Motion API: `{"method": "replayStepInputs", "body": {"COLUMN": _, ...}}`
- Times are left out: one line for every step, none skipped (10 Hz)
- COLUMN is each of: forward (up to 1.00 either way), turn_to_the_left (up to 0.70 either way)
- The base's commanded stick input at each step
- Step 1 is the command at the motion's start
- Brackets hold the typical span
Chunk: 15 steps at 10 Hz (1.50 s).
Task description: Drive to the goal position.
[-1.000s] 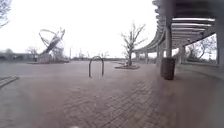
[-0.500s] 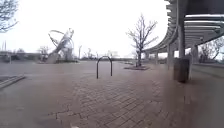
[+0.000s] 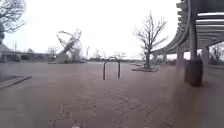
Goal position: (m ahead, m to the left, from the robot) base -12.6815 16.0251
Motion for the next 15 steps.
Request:
{"method": "replayStepInputs", "body": {"forward": 0.30, "turn_to_the_left": 0.75}}
{"method": "replayStepInputs", "body": {"forward": 0.30, "turn_to_the_left": 0.75}}
{"method": "replayStepInputs", "body": {"forward": 0.30, "turn_to_the_left": 0.75}}
{"method": "replayStepInputs", "body": {"forward": 0.30, "turn_to_the_left": 0.75}}
{"method": "replayStepInputs", "body": {"forward": 0.30, "turn_to_the_left": 0.75}}
{"method": "replayStepInputs", "body": {"forward": 0.30, "turn_to_the_left": 0.75}}
{"method": "replayStepInputs", "body": {"forward": 0.30, "turn_to_the_left": 0.75}}
{"method": "replayStepInputs", "body": {"forward": 0.30, "turn_to_the_left": 0.75}}
{"method": "replayStepInputs", "body": {"forward": 0.30, "turn_to_the_left": 0.75}}
{"method": "replayStepInputs", "body": {"forward": 0.30, "turn_to_the_left": 0.75}}
{"method": "replayStepInputs", "body": {"forward": 0.30, "turn_to_the_left": 0.75}}
{"method": "replayStepInputs", "body": {"forward": 0.30, "turn_to_the_left": 0.75}}
{"method": "replayStepInputs", "body": {"forward": 0.30, "turn_to_the_left": 0.75}}
{"method": "replayStepInputs", "body": {"forward": 0.30, "turn_to_the_left": 0.75}}
{"method": "replayStepInputs", "body": {"forward": 0.30, "turn_to_the_left": 0.75}}
